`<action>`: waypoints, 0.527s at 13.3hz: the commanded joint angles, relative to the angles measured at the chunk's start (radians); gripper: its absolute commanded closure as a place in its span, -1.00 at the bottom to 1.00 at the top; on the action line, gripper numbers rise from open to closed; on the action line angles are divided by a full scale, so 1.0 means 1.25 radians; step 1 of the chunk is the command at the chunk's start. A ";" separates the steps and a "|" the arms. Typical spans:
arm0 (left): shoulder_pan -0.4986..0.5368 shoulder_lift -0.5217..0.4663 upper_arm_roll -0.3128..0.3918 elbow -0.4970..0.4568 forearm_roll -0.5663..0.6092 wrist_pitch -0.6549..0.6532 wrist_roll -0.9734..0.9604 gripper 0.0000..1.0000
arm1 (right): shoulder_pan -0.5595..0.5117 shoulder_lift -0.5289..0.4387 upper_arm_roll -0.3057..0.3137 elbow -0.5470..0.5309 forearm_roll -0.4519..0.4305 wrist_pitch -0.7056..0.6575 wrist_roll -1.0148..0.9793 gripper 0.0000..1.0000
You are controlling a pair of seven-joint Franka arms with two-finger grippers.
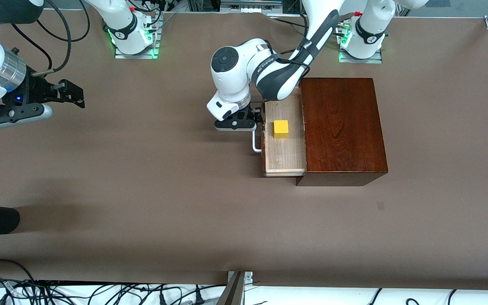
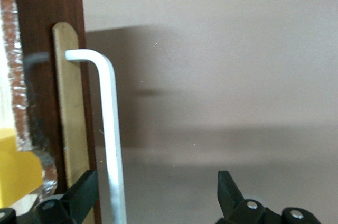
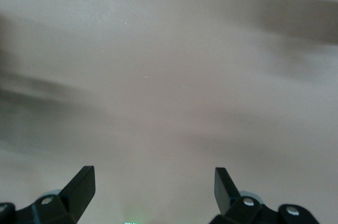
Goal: Open drawer, take yellow block, close drawer
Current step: 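Release the handle with the left gripper while the right gripper reaches the drawer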
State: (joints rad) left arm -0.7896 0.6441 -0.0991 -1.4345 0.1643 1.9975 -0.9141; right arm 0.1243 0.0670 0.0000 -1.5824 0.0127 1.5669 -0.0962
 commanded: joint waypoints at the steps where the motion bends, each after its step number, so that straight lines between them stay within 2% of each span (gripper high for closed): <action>1: 0.005 -0.051 0.008 -0.007 -0.020 -0.061 0.019 -1.00 | 0.006 0.004 -0.001 0.008 -0.011 0.003 0.000 -1.00; 7: 0.047 -0.152 -0.012 -0.010 -0.030 -0.125 0.018 -1.00 | 0.022 0.003 -0.001 0.008 -0.011 0.003 0.008 -1.00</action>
State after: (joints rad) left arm -0.7707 0.5097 -0.0970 -1.4315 0.1507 1.8743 -0.9141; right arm 0.1357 0.0671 0.0001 -1.5825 0.0127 1.5681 -0.0959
